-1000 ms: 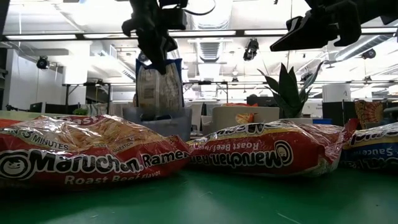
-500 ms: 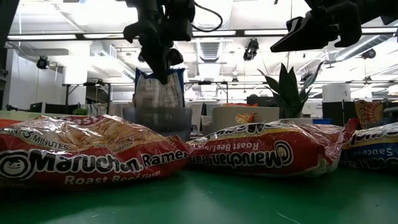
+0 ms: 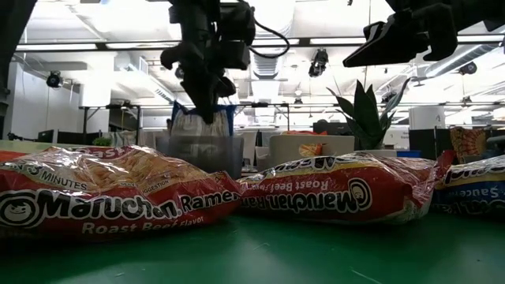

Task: Sort Maruchan noodles
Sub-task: Put the blue noodle pack into the black bin, then put the orange noodle pack into the gray bin

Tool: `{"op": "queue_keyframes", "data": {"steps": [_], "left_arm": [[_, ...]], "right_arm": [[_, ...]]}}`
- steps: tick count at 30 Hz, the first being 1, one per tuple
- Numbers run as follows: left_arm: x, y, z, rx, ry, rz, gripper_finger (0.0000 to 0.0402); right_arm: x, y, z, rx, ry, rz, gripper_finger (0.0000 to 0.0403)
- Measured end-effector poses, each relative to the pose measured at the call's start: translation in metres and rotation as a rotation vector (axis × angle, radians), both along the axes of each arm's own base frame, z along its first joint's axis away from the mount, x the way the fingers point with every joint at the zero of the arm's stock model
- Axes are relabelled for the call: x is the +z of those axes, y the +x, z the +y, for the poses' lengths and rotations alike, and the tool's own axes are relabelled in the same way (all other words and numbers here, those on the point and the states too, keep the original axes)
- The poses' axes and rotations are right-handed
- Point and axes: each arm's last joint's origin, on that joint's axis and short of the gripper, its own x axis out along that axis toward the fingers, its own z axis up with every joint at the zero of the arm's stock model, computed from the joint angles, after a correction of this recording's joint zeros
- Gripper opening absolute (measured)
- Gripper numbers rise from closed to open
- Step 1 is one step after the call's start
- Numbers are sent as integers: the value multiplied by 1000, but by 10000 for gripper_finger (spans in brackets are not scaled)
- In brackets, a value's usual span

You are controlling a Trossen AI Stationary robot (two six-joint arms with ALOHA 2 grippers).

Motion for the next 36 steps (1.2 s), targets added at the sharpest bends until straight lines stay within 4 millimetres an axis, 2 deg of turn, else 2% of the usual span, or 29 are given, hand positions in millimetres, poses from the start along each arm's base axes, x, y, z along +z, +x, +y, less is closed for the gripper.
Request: {"op": "queue_keyframes", "data": {"steps": [5,11,22,29,36], "left_arm": [[-5,2,0,40,-12,14,4],[-6,3,-1,91,-24,19,35],[-4,6,-23,77,-33,18,66],[4,2,-30,106,-42,6,67],[26,-7,-38,155,-57,-26,67]], "right_arm": [[0,0,0,0,0,0,52],[0,0,0,0,0,0,52],[0,0,0,0,0,-1,52],[0,0,0,0,0,-1,52],[-1,0,0,-2,4,6,52]]}}
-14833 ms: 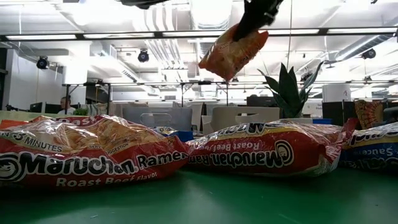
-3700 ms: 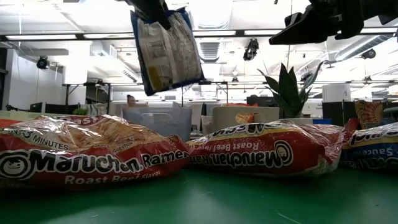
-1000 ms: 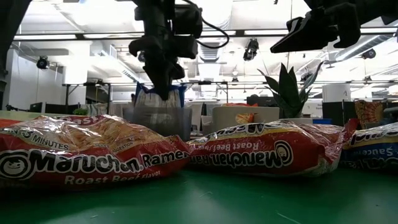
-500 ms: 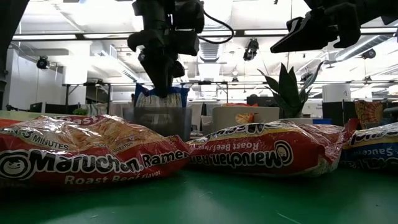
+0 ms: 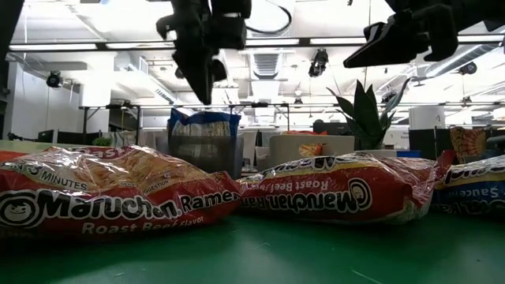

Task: Sort Maruchan noodles
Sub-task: Put the orange noodle pack into the gray bin

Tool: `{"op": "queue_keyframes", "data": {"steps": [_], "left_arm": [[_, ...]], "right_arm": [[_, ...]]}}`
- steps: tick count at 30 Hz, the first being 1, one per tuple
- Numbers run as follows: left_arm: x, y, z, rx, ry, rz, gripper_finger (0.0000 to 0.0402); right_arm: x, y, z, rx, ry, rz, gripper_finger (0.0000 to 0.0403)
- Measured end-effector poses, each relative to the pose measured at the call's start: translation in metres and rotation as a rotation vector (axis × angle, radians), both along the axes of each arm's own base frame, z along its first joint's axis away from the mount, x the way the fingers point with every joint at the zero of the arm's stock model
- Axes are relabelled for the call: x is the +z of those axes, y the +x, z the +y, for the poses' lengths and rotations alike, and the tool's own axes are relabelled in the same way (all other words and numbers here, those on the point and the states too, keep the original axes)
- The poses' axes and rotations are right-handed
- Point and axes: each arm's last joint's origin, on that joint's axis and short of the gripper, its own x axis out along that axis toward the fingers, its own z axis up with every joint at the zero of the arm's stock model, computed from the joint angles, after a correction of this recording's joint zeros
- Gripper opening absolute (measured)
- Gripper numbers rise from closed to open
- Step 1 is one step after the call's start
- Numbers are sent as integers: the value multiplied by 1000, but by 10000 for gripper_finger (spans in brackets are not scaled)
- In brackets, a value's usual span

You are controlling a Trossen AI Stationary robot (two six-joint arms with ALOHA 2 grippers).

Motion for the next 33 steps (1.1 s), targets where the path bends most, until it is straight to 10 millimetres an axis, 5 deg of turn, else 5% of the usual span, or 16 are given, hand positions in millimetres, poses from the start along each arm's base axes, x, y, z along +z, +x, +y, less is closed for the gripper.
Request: {"op": "queue_keyframes", "data": {"steps": [6,14,33], "left_arm": [[20,-6,-20,27,-18,-95,60],[39,-7,-71,-55,-57,-263,45],[18,-40,-144,270,-153,-6,48]], "right_arm": [[-1,-1,0,-2,2,13,52],[-2,-1,0,-11,22,17,52],[-2,-1,0,-15,33,15,52]]}}
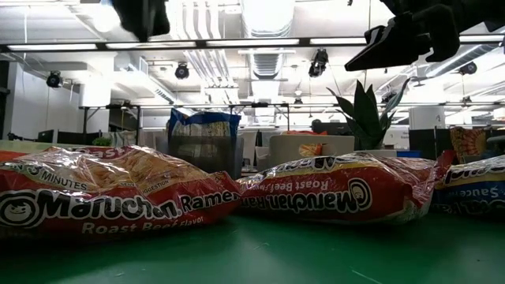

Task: Sort Maruchan noodles
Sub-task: Put the orange noodle pack into the gray bin

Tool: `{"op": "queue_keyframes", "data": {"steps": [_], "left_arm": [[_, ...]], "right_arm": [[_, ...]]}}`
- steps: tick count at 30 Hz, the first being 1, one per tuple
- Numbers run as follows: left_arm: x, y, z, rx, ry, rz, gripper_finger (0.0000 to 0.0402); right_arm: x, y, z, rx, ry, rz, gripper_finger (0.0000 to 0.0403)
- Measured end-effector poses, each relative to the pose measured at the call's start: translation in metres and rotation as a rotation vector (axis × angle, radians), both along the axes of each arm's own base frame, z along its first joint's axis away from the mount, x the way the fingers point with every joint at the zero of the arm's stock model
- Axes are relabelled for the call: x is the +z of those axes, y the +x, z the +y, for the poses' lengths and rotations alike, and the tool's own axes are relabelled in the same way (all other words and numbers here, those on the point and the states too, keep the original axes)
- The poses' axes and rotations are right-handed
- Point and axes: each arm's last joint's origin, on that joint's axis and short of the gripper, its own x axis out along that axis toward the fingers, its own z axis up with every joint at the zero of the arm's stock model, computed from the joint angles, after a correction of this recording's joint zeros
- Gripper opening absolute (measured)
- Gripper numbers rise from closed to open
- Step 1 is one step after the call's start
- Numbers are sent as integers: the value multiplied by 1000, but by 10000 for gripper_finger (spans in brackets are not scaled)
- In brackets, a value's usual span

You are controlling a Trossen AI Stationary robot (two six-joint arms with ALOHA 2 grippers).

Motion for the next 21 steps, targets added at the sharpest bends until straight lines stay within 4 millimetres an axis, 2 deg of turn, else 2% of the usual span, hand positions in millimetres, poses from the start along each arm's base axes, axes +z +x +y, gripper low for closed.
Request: {"op": "queue_keyframes", "data": {"steps": [7,13,21], "left_arm": [[-36,-19,-18,48,63,115,110],[-67,-36,-31,83,171,126,173],[-89,-47,-31,179,237,135,180]], "right_arm": [[0,0,0,0,0,0,52],[0,0,0,0,0,0,52],[0,0,0,0,0,-1,52]]}}
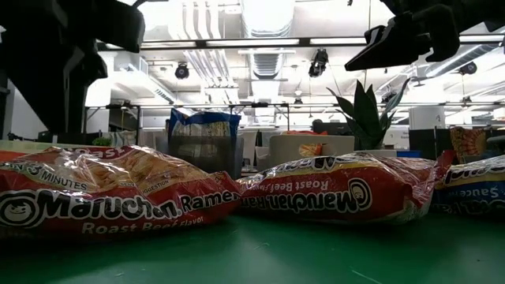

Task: Sort Maruchan noodles
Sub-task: Put the orange noodle pack into the gray bin

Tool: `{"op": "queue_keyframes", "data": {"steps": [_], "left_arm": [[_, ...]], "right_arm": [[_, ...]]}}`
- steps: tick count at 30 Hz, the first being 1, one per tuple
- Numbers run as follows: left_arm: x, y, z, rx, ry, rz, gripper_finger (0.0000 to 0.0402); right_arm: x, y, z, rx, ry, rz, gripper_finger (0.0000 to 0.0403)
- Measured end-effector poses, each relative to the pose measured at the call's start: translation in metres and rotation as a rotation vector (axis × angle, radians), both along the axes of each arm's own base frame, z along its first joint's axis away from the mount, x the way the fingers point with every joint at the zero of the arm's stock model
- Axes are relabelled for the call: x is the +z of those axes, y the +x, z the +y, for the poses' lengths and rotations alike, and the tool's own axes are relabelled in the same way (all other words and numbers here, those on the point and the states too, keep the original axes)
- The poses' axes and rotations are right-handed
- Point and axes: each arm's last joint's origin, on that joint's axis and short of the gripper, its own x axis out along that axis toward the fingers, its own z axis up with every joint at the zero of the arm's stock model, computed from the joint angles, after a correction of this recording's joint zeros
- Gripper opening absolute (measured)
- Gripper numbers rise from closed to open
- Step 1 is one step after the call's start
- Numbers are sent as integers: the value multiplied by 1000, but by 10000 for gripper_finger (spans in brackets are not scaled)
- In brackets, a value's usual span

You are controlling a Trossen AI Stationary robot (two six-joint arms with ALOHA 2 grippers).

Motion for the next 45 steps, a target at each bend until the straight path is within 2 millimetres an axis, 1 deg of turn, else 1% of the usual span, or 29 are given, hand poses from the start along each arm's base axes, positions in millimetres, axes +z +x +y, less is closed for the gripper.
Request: {"op": "queue_keyframes", "data": {"steps": [6,10,15,25,30,33,36,41,42,45], "left_arm": [[-3,3,-1,-14,-11,-39,164],[-10,3,-1,-3,-12,-59,156],[-19,2,-1,5,-20,-89,155],[-20,2,1,29,31,-118,154],[-27,0,0,22,22,-128,144],[-35,-2,-1,12,3,-138,127],[-35,-3,-3,-3,0,-139,100],[-35,-4,-6,-53,-28,-125,22],[-35,-4,-6,-61,-35,-121,11],[-35,-2,-8,-95,-39,-134,9]], "right_arm": [[0,0,0,0,0,0,52],[0,0,0,0,0,0,52],[0,0,0,0,0,0,52],[0,0,0,0,0,0,52],[0,0,0,0,0,0,52],[0,0,0,-1,3,-1,52],[0,0,0,-3,7,-3,52],[1,0,0,-3,9,-9,52],[1,0,0,-3,8,-9,52],[1,0,0,-3,8,-10,52]]}}
